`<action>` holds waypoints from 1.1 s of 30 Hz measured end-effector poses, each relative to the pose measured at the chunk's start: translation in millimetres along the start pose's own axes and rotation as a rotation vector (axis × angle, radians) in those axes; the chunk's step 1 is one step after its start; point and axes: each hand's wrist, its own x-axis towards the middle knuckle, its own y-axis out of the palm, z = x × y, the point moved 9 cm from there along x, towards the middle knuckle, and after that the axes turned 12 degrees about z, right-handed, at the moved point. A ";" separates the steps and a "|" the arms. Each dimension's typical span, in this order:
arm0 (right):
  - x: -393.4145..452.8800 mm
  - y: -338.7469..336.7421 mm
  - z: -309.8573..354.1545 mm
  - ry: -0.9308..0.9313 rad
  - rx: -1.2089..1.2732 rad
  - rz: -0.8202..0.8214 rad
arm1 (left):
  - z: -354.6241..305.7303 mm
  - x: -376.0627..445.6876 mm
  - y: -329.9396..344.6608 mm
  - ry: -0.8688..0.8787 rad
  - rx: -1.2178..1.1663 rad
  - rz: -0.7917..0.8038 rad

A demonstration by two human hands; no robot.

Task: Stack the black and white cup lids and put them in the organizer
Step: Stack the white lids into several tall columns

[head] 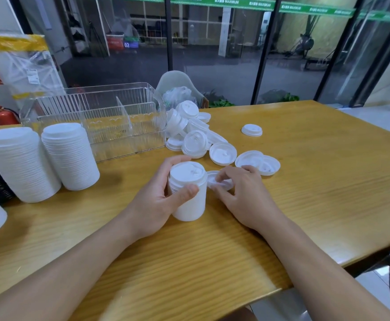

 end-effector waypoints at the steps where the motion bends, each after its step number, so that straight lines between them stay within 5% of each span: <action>1: -0.8 -1.2 0.2 -0.003 0.009 -0.011 | 0.5 0.0 0.3 -0.003 0.005 0.002; 7: -3.9 -21.0 -12.8 0.043 0.461 -0.178 | 1.1 -0.6 1.3 -0.025 0.001 0.020; 14: 0.2 -2.1 -20.7 0.106 0.822 -0.031 | 3.3 -0.4 1.1 -0.030 0.002 0.028; 33: -2.0 1.8 0.1 -0.021 0.373 0.061 | -0.4 -0.1 -0.9 -0.016 0.014 0.012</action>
